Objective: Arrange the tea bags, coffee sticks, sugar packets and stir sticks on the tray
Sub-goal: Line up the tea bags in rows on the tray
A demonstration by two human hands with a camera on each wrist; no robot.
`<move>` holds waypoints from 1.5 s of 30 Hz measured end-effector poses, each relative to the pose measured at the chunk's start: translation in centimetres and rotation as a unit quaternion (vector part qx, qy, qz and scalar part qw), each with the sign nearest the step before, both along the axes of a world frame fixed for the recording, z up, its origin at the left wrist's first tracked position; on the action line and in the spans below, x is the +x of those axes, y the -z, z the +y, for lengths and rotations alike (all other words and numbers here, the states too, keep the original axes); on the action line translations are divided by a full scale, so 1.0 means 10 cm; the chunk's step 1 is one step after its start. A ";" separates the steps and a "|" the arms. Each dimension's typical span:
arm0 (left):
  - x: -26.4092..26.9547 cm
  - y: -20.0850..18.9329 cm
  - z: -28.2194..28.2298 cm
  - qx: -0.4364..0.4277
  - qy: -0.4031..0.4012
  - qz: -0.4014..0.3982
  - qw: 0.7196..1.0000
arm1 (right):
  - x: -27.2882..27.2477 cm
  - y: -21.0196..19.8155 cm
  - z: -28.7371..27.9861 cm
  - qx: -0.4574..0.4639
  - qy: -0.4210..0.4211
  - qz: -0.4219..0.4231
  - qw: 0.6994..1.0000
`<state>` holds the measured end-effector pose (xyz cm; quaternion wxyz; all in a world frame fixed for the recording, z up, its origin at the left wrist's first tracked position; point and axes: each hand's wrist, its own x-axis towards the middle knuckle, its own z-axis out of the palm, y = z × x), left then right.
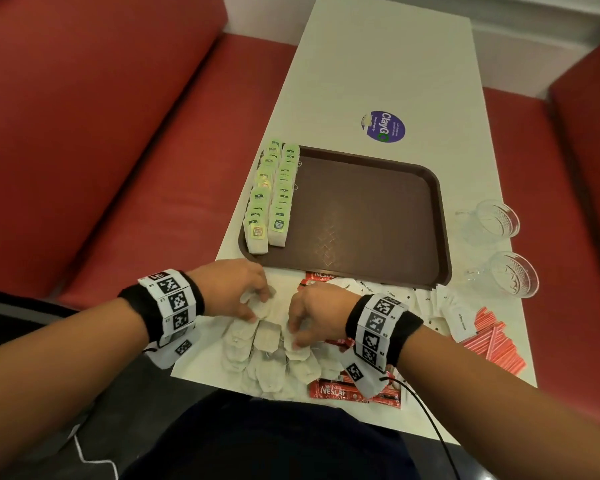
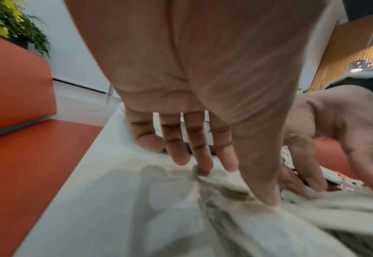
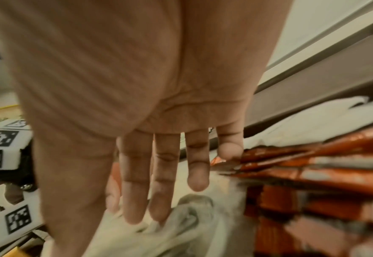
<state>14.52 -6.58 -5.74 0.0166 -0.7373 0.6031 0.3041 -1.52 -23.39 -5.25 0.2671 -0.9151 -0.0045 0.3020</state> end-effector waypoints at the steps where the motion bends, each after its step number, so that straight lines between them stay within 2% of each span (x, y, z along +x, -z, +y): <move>1: -0.02 0.03 0.03 -0.002 -0.004 -0.001 1.000 | -0.02 0.01 0.01 -0.006 -0.003 0.000 1.000; 6: -0.11 0.07 0.08 -0.016 -0.030 0.003 0.999 | -0.05 0.03 0.01 -0.037 -0.035 -0.020 0.999; 12: -0.15 -0.01 0.03 -0.031 -0.027 -0.030 0.999 | -0.07 0.04 0.01 -0.034 -0.001 -0.058 0.998; 17: -0.09 -0.09 -0.01 -0.079 -0.077 -0.025 0.994 | -0.01 0.01 -0.01 -0.019 0.085 -0.134 0.987; 22: 0.02 -0.22 -0.11 -0.147 -0.112 -0.005 0.983 | 0.07 -0.02 -0.09 0.072 0.180 -0.163 0.967; 25: 0.06 -0.31 -0.20 -0.165 -0.122 0.002 0.979 | 0.15 -0.06 -0.13 0.081 0.214 -0.199 0.953; 30: 0.04 -0.43 -0.32 -0.228 -0.123 0.040 0.965 | 0.26 -0.10 -0.16 0.067 0.190 -0.219 0.955; 34: 0.05 -0.46 -0.37 -0.255 -0.106 0.033 0.961 | 0.34 -0.08 -0.16 0.045 0.196 -0.230 0.952; 38: 0.15 -0.39 -0.42 -0.240 -0.170 0.030 0.955 | 0.35 -0.06 -0.19 0.041 0.212 -0.219 0.952; 43: 0.34 -0.15 -0.56 -0.082 -0.204 0.003 0.975 | 0.33 -0.07 -0.26 0.084 0.277 -0.172 0.942; 45: 0.39 -0.07 -0.63 -0.072 -0.218 -0.002 0.973 | 0.33 -0.07 -0.28 0.080 0.277 -0.168 0.943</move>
